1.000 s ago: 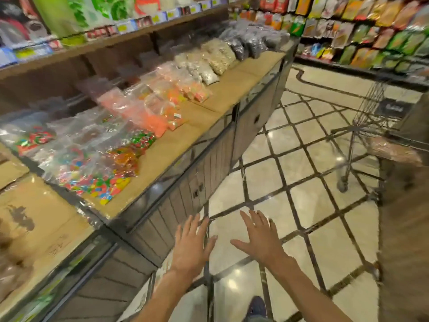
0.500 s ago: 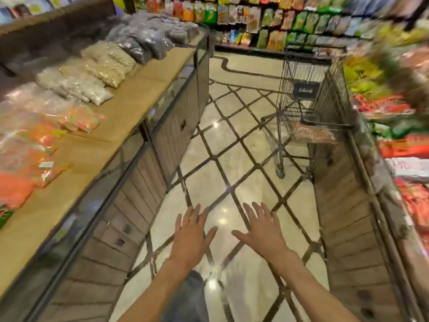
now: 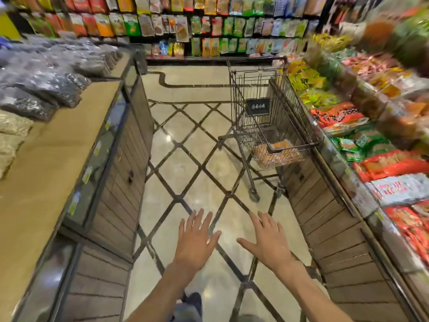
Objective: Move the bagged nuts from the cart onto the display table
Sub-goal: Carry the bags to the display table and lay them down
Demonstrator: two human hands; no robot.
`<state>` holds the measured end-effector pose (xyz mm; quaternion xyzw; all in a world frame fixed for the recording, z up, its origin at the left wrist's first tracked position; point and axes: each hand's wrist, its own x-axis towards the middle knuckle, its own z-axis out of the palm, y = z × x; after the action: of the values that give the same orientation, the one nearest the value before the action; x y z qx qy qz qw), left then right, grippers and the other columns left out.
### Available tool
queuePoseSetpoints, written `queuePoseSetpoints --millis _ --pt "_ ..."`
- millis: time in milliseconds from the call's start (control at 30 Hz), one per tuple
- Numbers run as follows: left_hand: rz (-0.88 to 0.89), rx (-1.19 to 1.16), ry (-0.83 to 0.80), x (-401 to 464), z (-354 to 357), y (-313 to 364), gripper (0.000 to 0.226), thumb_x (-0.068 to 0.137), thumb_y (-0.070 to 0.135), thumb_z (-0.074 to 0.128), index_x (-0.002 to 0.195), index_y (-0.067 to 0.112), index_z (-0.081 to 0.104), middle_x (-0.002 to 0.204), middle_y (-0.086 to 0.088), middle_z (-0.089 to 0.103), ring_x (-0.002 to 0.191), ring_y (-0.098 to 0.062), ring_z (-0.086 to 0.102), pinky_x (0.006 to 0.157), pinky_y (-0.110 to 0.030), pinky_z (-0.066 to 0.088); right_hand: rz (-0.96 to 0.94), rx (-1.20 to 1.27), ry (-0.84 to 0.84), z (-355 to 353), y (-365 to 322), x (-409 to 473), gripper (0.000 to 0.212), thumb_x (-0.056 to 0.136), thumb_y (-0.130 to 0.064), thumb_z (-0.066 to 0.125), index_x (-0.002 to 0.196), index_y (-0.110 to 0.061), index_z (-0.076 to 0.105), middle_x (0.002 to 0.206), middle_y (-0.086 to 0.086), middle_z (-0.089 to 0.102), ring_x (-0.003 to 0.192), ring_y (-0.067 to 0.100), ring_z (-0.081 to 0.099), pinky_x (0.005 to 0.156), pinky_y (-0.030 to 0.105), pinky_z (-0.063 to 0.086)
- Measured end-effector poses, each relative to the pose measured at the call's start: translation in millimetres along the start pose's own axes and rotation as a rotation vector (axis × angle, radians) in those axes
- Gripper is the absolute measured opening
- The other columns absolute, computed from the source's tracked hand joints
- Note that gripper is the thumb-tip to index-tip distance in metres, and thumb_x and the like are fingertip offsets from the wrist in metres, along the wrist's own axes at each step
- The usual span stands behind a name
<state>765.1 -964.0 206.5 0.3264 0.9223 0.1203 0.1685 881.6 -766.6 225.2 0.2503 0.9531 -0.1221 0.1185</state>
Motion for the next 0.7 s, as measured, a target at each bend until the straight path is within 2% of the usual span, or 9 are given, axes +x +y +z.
queuePoseSetpoints --millis 67,133,167,200,267,333,467,567,700 --pt "0.054 -0.004 0.018 46 -16 -7 0.08 0.099 0.068 0.006 0.164 0.029 0.027 0.173 -0.002 0.022 0.161 -0.026 0.016 0.13 -0.052 0.014 0.039 0.034 -0.009 -16 -3 37 0.095 0.094 -0.081 0.045 0.169 -0.031 0.015 0.175 0.003 0.022 0.163 0.027 0.016 0.132 0.053 0.016" --pt "0.108 0.025 0.04 92 -26 -14 0.074 0.103 0.066 0.017 0.155 0.023 0.049 0.162 -0.008 0.045 0.152 -0.032 0.04 0.12 -0.058 0.036 0.073 0.061 0.012 -29 -4 75 0.094 0.094 -0.08 0.048 0.168 -0.032 0.016 0.175 0.003 0.023 0.163 0.027 0.016 0.131 0.052 0.016" --pt "0.128 0.059 0.047 117 -29 -17 0.074 0.105 0.066 0.017 0.153 0.022 0.052 0.159 -0.008 0.05 0.149 -0.032 0.045 0.117 -0.059 0.041 0.086 0.066 0.024 -35 -3 94 0.093 0.094 -0.079 0.049 0.167 -0.031 0.017 0.174 0.003 0.024 0.163 0.027 0.017 0.13 0.052 0.017" --pt "0.138 0.076 0.016 142 -33 -18 0.078 0.104 0.069 0.01 0.155 0.024 0.049 0.161 -0.007 0.047 0.15 -0.032 0.042 0.119 -0.058 0.039 0.093 0.068 0.034 -39 -1 115 0.093 0.094 -0.079 0.05 0.167 -0.031 0.019 0.173 0.003 0.026 0.162 0.027 0.019 0.13 0.051 0.019" --pt "0.155 0.094 0.012 192 -42 -17 0.094 0.093 0.076 -0.01 0.162 0.029 0.033 0.17 -0.002 0.03 0.159 -0.027 0.024 0.128 -0.054 0.022 0.109 0.08 0.033 -48 6 158 0.092 0.093 -0.078 0.052 0.166 -0.031 0.022 0.171 0.002 0.029 0.161 0.026 0.022 0.129 0.051 0.022" --pt "0.164 0.102 0.015 244 -48 -16 0.102 0.084 0.079 -0.021 0.165 0.032 0.02 0.174 0.003 0.014 0.162 -0.023 0.008 0.131 -0.05 0.009 0.115 0.11 0.036 -56 16 206 0.092 0.092 -0.078 0.054 0.166 -0.032 0.023 0.171 0.001 0.029 0.16 0.026 0.024 0.128 0.052 0.024" --pt "0.162 0.103 0.002 344 -65 -5 0.085 0.094 0.074 0.0 0.165 0.032 0.019 0.174 0.001 0.016 0.162 -0.022 0.006 0.13 -0.049 0.006 0.142 0.139 0.03 -73 43 304 0.092 0.09 -0.081 0.05 0.163 -0.03 0.026 0.168 0.004 0.034 0.155 0.028 0.034 0.124 0.052 0.031" --pt "0.17 0.119 -0.001 402 -77 6 0.084 0.095 0.073 0.0 0.165 0.032 0.018 0.174 0.0 0.017 0.162 -0.022 0.008 0.13 -0.047 0.006 0.162 0.132 0.053 -92 59 358 0.093 0.09 -0.084 0.041 0.164 -0.03 0.027 0.168 0.006 0.035 0.153 0.029 0.038 0.122 0.049 0.035" --pt "0.224 0.131 -0.037 500 -102 35 0.069 0.105 0.065 0.019 0.165 0.032 0.018 0.174 0.003 0.016 0.162 -0.021 0.006 0.131 -0.047 0.008 0.2 0.176 0.055 -128 87 432 0.093 0.093 -0.079 0.05 0.166 -0.028 0.023 0.168 0.004 0.035 0.157 0.027 0.031 0.127 0.046 0.027"
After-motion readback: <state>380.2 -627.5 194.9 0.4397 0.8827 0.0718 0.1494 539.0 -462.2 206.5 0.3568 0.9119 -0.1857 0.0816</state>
